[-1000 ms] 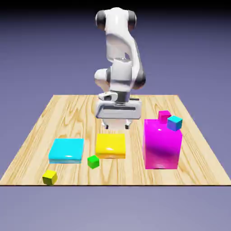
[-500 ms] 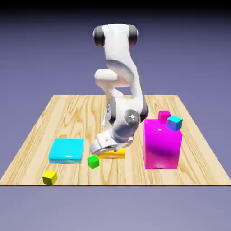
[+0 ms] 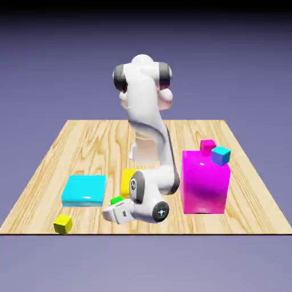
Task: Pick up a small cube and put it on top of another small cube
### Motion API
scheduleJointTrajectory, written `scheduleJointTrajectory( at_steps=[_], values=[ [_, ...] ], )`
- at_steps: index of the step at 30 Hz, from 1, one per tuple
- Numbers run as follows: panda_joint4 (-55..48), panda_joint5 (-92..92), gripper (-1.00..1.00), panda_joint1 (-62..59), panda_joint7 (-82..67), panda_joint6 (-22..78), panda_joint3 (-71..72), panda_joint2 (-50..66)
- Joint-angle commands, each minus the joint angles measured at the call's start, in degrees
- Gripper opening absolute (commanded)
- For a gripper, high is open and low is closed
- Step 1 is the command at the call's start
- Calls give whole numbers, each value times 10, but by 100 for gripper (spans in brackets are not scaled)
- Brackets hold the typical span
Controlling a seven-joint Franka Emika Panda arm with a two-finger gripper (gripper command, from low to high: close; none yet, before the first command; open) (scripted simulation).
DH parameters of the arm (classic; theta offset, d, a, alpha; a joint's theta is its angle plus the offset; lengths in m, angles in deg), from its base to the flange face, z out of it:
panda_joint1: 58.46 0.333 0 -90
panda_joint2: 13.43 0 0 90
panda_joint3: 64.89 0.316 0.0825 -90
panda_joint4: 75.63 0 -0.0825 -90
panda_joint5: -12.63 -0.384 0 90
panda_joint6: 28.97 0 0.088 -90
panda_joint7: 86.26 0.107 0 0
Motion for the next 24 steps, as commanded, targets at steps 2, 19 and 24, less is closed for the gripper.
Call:
scheduleJointTrajectory(
  at_steps=[2,19,24],
  values=[
    [-40,-17,-100,14,-15,50,10,-11],
    [-308,-79,-100,322,-32,373,91,-68],
    [-373,-101,-100,420,-40,475,115,-75]
  ],
)
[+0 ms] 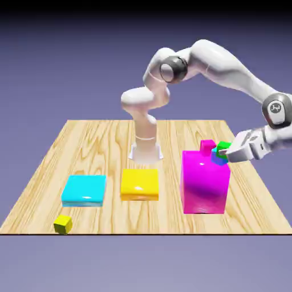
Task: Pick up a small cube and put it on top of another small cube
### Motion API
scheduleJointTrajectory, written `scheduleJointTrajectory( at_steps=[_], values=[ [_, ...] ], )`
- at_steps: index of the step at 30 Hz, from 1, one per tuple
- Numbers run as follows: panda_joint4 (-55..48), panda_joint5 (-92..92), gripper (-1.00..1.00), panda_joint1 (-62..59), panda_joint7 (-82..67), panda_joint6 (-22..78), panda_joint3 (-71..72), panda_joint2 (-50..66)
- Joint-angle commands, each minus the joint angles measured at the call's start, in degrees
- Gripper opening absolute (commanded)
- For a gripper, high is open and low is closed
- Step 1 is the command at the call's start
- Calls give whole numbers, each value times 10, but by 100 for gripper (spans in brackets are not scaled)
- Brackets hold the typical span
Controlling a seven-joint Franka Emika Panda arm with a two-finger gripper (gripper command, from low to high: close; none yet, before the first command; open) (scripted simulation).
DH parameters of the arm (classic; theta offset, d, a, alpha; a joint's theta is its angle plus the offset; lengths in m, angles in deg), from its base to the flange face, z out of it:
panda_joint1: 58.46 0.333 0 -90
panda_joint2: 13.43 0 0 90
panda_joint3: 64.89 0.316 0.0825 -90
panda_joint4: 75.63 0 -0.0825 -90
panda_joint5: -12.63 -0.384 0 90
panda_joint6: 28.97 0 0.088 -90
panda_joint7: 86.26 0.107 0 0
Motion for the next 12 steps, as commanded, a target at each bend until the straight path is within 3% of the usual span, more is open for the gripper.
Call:
scheduleJointTrajectory(
  at_steps=[1,10,11,12],
  values=[
    [0,1,-100,0,0,0,0,0],
    [162,33,-100,-178,82,-70,182,-30],
    [162,33,100,-178,82,-70,182,-30],
    [162,33,100,-178,82,-70,182,-30]
  ],
)
